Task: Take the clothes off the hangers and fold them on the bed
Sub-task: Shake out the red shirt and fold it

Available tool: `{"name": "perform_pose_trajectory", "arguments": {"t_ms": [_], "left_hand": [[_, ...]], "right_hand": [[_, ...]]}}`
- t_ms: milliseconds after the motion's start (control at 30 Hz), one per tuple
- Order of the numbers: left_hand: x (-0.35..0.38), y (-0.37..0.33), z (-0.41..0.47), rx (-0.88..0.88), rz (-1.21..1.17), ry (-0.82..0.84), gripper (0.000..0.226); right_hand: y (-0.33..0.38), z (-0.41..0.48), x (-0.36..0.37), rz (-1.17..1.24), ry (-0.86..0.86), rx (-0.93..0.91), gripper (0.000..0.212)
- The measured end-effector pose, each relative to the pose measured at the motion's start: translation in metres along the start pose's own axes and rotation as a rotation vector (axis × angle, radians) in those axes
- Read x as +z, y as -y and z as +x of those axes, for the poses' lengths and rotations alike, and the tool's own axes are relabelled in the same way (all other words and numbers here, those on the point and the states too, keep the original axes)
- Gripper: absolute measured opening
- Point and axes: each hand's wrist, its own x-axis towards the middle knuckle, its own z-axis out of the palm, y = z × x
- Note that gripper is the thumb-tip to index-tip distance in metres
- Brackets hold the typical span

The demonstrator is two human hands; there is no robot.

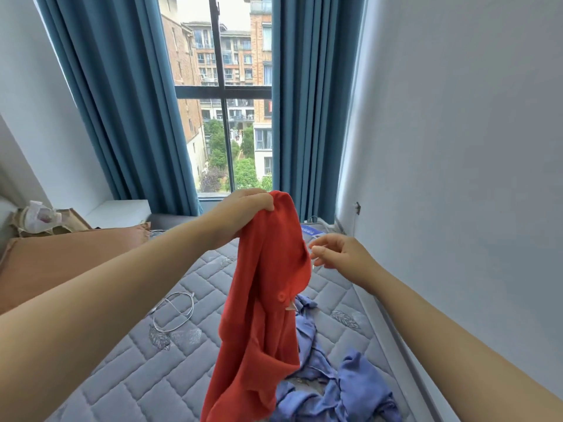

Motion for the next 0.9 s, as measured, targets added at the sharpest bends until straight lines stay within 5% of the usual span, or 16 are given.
{"name": "perform_pose_trajectory", "arguments": {"t_ms": [167, 500, 733, 900], "left_hand": [[-0.013, -0.007, 0.003, 0.071, -0.008, -0.120, 0.029], [-0.036, 0.001, 0.004, 0.173, -0.167, -0.267, 0.026], [-0.053, 0.006, 0.010, 0.214, -0.126, -0.352, 0.032], [-0.062, 0.019, 0.008, 0.029, 0.144, -0.292, 0.042]], "right_hand": [[-0.020, -0.011, 0.024, 0.013, 0.126, 0.148, 0.020], [-0.035, -0.024, 0.049, 0.226, 0.358, 0.240, 0.047], [-0.057, -0.014, 0.047, 0.433, 0.045, 0.183, 0.024], [-0.049, 0.002, 0.021, 0.517, -0.263, 0.062, 0.017]]}}
